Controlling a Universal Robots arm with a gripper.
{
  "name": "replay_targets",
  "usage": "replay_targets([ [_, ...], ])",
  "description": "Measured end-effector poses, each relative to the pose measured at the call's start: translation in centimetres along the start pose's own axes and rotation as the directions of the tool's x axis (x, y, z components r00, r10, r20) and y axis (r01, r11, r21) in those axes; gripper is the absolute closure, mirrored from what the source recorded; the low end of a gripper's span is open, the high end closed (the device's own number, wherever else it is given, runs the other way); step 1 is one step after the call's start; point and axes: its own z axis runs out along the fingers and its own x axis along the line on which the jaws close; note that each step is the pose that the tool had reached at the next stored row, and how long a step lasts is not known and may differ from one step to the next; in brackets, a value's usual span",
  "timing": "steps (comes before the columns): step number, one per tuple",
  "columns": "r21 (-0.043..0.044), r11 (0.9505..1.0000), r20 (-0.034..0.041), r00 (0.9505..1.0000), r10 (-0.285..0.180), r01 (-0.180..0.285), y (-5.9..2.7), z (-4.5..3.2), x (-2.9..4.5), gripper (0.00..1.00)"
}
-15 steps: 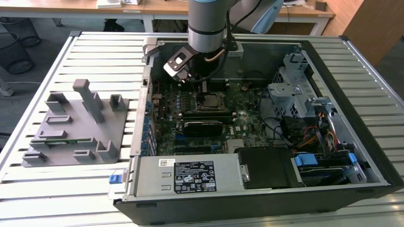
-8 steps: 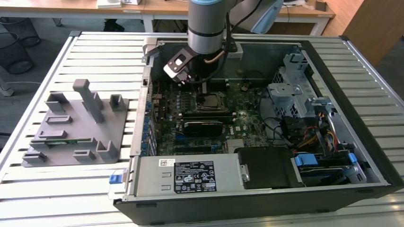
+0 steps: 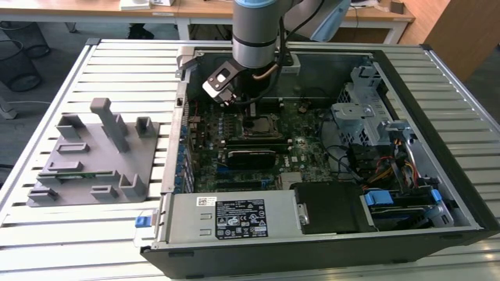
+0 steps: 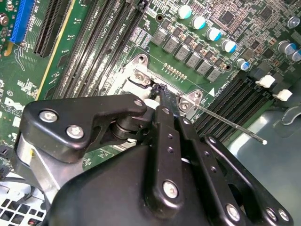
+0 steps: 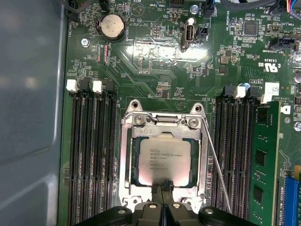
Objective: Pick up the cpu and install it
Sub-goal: 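Close the cpu cover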
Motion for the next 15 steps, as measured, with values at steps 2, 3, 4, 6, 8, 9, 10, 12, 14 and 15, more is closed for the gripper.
replay_targets([
  [2, 0.0000, 1.0000, 0.0000, 1.0000, 0.000, 0.000, 0.00, 0.01, 0.00, 0.89],
  [3, 0.0000, 1.0000, 0.0000, 1.0000, 0.000, 0.000, 0.00, 0.01, 0.00, 0.89],
  [4, 0.0000, 1.0000, -0.0001, 1.0000, 0.000, 0.000, 0.00, 0.01, 0.00, 0.89],
  [6, -0.0003, 1.0000, -0.0004, 1.0000, 0.000, 0.000, 0.00, -0.01, 0.01, 0.89],
  [8, -0.0001, 1.0000, -0.0003, 1.0000, 0.000, 0.000, 0.00, -0.07, 0.00, 0.89],
  [9, -0.0002, 1.0000, -0.0002, 1.0000, 0.000, 0.000, 0.00, -0.09, 0.00, 0.89],
  [10, -0.0001, 1.0000, -0.0002, 1.0000, 0.000, 0.000, 0.00, -0.13, 0.00, 0.89],
  [12, -0.0001, 1.0000, -0.0001, 1.0000, 0.000, 0.000, 0.00, -0.20, 0.00, 0.89],
  [14, -0.0001, 1.0000, -0.0002, 1.0000, 0.000, 0.000, 0.00, -0.29, 0.00, 0.89],
  [15, -0.0001, 1.0000, -0.0002, 1.0000, 0.000, 0.000, 0.00, -0.34, 0.00, 0.89],
])
